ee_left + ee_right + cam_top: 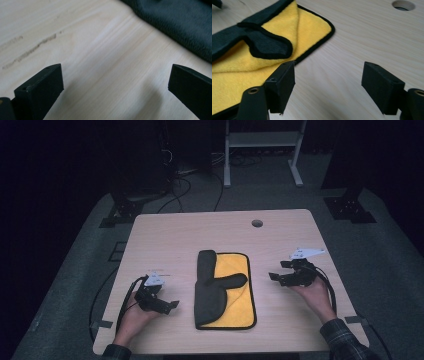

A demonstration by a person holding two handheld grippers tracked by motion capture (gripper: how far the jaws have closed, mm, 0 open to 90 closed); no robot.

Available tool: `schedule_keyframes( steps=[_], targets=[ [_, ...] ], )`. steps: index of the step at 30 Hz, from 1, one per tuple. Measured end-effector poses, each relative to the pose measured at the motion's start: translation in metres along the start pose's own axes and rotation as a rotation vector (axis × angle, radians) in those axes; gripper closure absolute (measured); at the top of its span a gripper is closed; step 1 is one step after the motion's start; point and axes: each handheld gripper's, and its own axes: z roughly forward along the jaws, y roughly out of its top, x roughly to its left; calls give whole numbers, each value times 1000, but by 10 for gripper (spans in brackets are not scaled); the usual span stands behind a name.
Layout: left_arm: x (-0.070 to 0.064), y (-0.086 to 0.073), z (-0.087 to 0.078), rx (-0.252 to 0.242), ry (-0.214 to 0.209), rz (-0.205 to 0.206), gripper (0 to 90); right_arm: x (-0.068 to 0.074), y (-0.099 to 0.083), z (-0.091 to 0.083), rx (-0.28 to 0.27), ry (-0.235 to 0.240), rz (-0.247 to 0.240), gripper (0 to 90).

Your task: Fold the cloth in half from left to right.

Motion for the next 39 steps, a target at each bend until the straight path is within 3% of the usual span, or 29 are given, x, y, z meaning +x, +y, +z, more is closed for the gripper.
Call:
schedule_keyframes(
  steps=[7,14,23,33,39],
  targets=[
    [1,-7,0,0,27,29,0,13,14,13,9,62,-22,290],
    [2,-14,0,-52,31,28,0,29,24,21,-26,97,-62,354],
    [2,-14,0,-52,34,26,0,43,41,30,-67,172,-76,413],
    [3,-13,1,-56,41,15,0,68,60,58,-63,244,-125,427],
    [3,-13,1,-54,42,15,0,83,69,79,-31,290,-145,424]
  ],
)
